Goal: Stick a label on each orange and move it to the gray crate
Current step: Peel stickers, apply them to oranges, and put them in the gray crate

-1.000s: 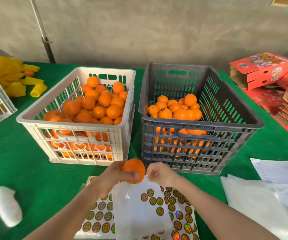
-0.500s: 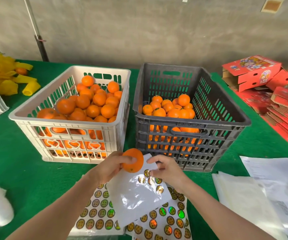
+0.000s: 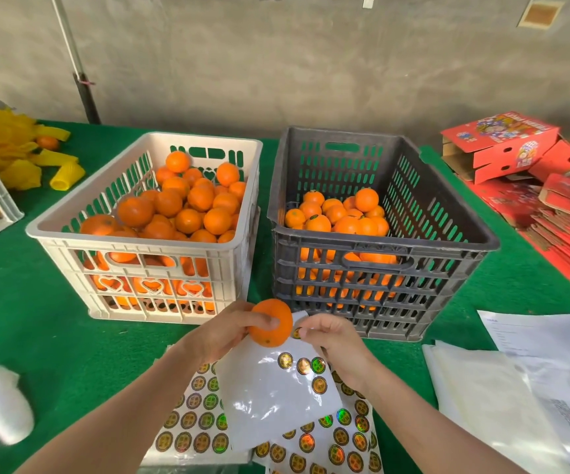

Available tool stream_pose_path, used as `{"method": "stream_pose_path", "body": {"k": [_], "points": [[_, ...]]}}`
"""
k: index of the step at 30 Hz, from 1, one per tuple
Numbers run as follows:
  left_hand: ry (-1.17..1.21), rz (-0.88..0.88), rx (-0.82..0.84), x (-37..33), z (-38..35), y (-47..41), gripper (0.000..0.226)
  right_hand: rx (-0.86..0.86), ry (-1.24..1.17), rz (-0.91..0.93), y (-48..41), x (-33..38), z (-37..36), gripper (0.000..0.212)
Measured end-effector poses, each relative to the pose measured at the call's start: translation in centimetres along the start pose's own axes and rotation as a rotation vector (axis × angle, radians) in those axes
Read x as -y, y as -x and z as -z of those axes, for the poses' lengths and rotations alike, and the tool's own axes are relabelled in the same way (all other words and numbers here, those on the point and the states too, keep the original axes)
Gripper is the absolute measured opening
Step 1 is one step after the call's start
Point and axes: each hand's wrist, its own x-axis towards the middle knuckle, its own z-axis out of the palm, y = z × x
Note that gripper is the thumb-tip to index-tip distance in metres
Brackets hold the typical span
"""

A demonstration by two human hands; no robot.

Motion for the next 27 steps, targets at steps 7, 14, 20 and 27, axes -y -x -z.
{"method": "stream_pose_path", "body": {"k": [7, 14, 20, 27], "points": [[-0.356, -0.065, -0.053, -0.8, -0.6, 0.6, 0.067, -0.272, -0.204, 0.027, 1.0, 1.4, 0.2, 0.019], [-0.013, -0.271, -0.064, -2.3, -1.9, 1.6, 0.08, -0.257, -0.352, 0.125, 2.2, 4.1, 0.2, 0.021], [0.51, -0.221, 0.023, -3.6, -3.4, 1.8, 0.065, -0.18, -0.345, 0.168, 3.1, 5.6, -1.0, 0.015], [0.671, -0.187, -0.025, -4.4, -4.3, 2.1, 0.053, -0.177, -0.511, 0.129, 3.2, 5.8, -2.5, 0.023]]}}
